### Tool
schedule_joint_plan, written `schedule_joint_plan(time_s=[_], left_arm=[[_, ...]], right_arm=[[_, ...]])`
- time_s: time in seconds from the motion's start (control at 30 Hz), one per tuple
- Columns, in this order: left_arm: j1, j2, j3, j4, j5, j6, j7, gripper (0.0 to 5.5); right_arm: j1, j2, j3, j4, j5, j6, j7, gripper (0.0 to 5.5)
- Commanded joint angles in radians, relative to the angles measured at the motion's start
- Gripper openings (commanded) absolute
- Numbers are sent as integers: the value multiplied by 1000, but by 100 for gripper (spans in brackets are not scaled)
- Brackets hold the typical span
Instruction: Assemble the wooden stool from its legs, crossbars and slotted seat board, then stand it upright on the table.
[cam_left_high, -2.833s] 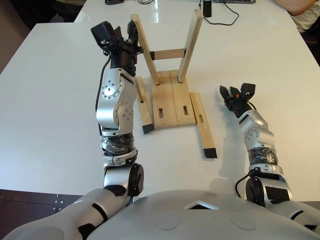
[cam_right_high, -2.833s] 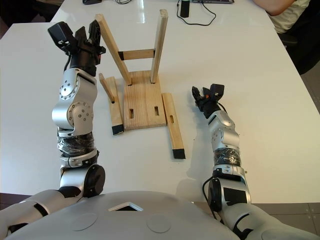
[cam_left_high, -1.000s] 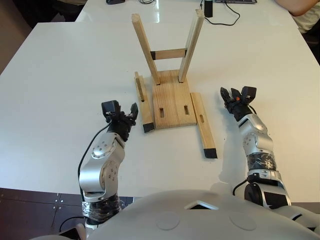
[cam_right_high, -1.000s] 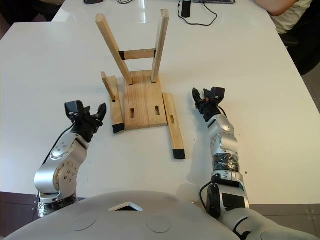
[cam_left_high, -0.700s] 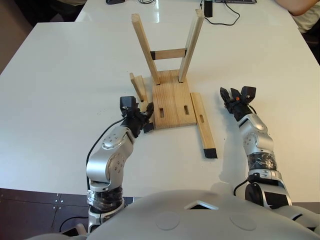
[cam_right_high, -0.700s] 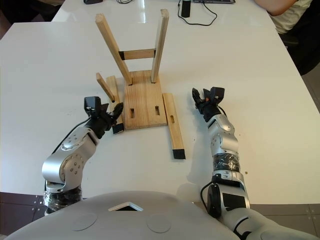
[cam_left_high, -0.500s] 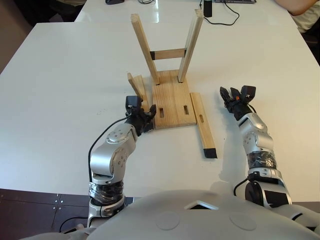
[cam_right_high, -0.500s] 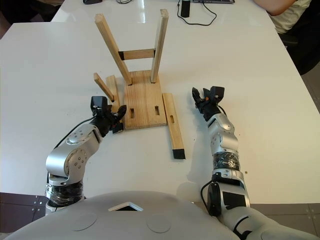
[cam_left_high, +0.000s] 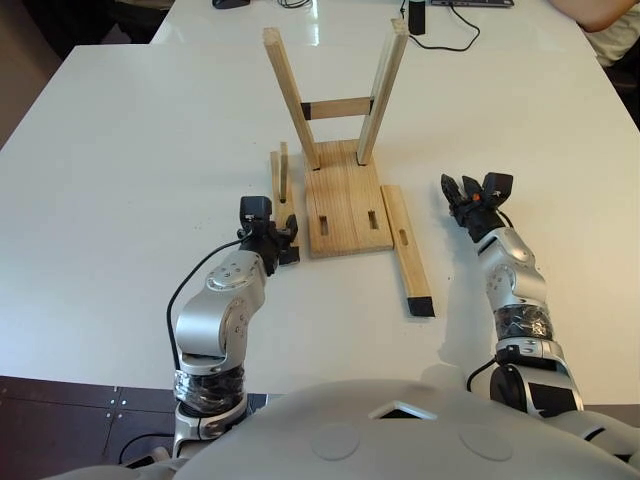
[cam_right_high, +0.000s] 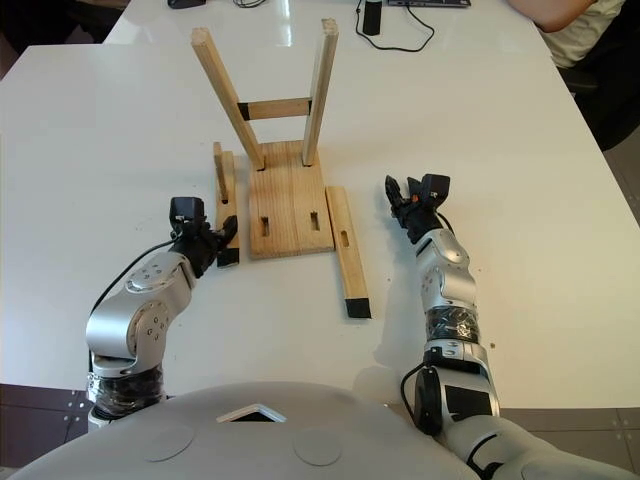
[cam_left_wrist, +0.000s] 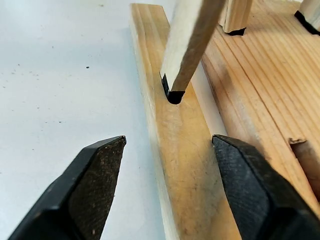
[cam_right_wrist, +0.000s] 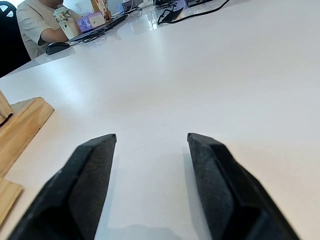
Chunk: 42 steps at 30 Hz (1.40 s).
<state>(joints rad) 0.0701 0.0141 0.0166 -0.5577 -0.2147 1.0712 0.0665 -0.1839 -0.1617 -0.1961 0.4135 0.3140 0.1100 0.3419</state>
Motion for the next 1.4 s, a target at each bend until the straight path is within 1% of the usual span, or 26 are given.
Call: schedule_joint_plan(time_s=[0.03,0.23,0.43,0.57,0.7,0.8,0.9,0.93,0.97,1.03,1.07,1.1,1.17,1.23,1.27,1.33,1.4], left_arm=[[15,-25,50,47,-6,113,13,321],[-6,36,-5,44,8,155,-27,321],[10,53,3,42,-1,192,-47,321],[60,95,14,26,3,199,-70,274],[104,182,33,78,25,143,-107,214],[92,249,24,133,24,77,-165,202],[69,338,-17,206,22,-49,-271,202],[33,351,7,245,24,-115,-288,202],[-16,345,58,278,7,-161,-292,201],[-183,314,231,345,-88,-252,-283,200],[-278,293,339,371,-190,-258,-280,200],[-355,284,423,393,-288,-258,-296,200],[-490,297,543,405,-509,-231,-372,200],[-582,318,611,399,-702,-205,-430,200],[-616,327,627,386,-794,-195,-459,200],[-653,341,611,333,-947,-177,-553,200],[-647,369,549,281,-996,-159,-672,200]], right_arm=[[65,9,2,73,-18,48,-20,264],[76,21,5,64,-17,45,-29,264],[84,26,3,65,-16,39,-32,264],[85,28,1,68,-17,31,-38,264],[90,27,-8,57,-10,30,-45,264],[96,31,-13,23,-1,36,-49,264],[71,36,-21,-32,15,45,-62,264],[55,36,-27,-62,27,53,-69,264],[37,35,-37,-97,44,65,-77,264],[-18,32,-68,-218,119,122,-91,264],[-60,27,-76,-283,162,160,-91,264],[-100,19,-76,-337,198,194,-82,264],[-195,-7,-40,-434,257,261,-25,264],[-273,-37,23,-520,326,334,79,264],[-306,-53,52,-567,377,378,141,264],[-376,-91,91,-655,502,471,260,264],[-446,-128,101,-681,597,552,346,264]])
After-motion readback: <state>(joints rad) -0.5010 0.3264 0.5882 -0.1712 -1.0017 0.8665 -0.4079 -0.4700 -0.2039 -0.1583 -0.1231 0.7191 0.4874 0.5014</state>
